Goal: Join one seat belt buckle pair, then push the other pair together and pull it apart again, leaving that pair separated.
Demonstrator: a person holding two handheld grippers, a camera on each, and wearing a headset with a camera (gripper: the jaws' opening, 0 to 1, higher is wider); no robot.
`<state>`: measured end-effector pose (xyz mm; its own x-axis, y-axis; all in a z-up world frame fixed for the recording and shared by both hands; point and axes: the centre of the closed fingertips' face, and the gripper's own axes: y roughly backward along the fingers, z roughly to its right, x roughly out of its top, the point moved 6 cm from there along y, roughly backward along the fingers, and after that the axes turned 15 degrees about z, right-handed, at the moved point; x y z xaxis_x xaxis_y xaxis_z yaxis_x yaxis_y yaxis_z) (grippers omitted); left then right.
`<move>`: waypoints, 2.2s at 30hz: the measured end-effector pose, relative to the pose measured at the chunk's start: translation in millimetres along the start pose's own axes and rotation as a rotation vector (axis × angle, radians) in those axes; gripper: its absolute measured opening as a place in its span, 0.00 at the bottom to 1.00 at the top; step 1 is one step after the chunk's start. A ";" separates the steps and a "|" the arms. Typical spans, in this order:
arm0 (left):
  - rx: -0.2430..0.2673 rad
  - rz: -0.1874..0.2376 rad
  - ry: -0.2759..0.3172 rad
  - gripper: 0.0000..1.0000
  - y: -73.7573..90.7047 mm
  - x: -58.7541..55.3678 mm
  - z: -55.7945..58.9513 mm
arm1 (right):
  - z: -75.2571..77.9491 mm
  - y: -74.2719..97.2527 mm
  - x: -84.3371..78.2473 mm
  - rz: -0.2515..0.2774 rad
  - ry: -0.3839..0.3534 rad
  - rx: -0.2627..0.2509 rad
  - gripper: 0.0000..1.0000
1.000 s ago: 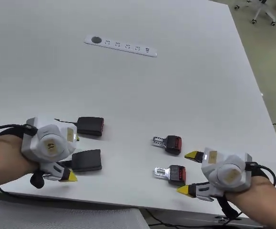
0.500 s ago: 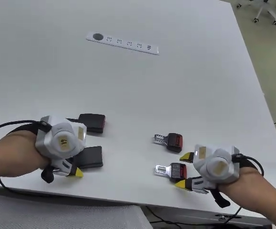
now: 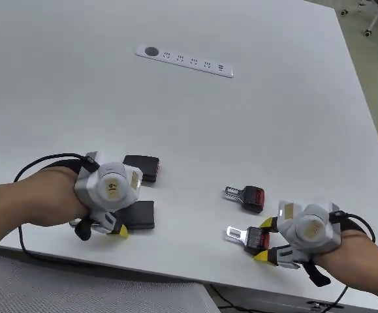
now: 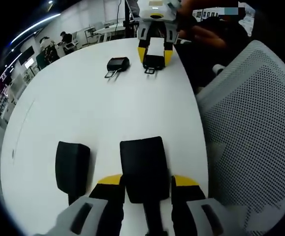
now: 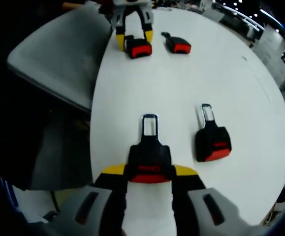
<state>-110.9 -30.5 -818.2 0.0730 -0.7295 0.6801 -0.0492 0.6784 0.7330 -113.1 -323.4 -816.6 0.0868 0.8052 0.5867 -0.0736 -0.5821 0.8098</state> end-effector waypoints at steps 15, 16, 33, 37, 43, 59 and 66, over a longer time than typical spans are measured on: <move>-0.069 -0.016 -0.059 0.33 0.7 1.3 -4.0 | 9.7 -1.6 1.9 -0.020 0.034 0.035 0.34; -0.071 -0.019 -0.061 0.33 0.6 1.5 -3.9 | 9.6 -1.5 1.9 -0.019 0.034 0.036 0.34; -0.071 -0.026 -0.068 0.33 -0.4 1.0 -3.5 | 6.8 -5.2 6.3 -0.039 0.058 0.049 0.34; -0.068 -0.028 -0.064 0.33 -0.5 0.9 -3.3 | 2.3 -12.9 16.6 -0.023 0.051 0.046 0.34; -0.071 -0.032 -0.068 0.33 -0.7 1.2 -3.4 | 1.8 -27.4 36.8 0.006 0.044 0.029 0.34; -0.066 -0.035 -0.061 0.33 -0.1 1.3 -3.0 | -8.3 -66.5 89.8 0.060 0.063 0.037 0.33; -0.069 -0.028 -0.059 0.33 0.1 1.2 -3.2 | -9.3 -74.6 99.0 0.066 0.072 0.047 0.33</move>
<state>-107.6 -31.0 -817.3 0.0142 -0.7508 0.6603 0.0204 0.6605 0.7506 -108.2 -199.1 -818.9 0.0117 0.7701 0.6379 -0.0304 -0.6373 0.7700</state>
